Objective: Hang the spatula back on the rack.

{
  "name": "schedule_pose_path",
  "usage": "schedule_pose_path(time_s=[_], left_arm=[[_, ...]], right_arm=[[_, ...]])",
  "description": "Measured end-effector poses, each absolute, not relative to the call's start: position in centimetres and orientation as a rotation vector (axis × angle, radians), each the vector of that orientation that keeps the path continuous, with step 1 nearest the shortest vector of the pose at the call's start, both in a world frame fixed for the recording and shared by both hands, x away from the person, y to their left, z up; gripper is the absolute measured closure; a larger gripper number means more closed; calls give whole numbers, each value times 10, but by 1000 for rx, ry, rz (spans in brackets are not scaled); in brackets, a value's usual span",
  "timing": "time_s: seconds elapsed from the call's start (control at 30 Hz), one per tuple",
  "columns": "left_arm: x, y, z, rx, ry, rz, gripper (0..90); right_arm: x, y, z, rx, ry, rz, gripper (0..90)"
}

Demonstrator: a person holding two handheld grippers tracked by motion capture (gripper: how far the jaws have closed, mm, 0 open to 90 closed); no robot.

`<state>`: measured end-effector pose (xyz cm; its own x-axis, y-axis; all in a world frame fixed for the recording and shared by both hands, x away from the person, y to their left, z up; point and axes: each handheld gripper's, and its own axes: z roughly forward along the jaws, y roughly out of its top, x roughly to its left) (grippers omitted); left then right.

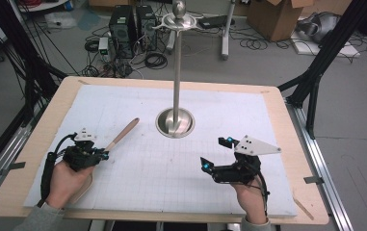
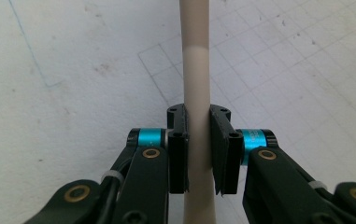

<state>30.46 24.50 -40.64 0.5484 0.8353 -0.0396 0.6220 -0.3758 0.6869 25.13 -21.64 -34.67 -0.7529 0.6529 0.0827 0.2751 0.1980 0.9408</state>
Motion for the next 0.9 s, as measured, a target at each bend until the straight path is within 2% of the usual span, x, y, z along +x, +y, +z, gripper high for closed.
schedule_pose_path(time_s=[0.9], left_arm=[[291, 260, -344, 1987, 1046, 416, 783]], right_arm=[[251, -217, -346, 870, 2142, 1577, 107]])
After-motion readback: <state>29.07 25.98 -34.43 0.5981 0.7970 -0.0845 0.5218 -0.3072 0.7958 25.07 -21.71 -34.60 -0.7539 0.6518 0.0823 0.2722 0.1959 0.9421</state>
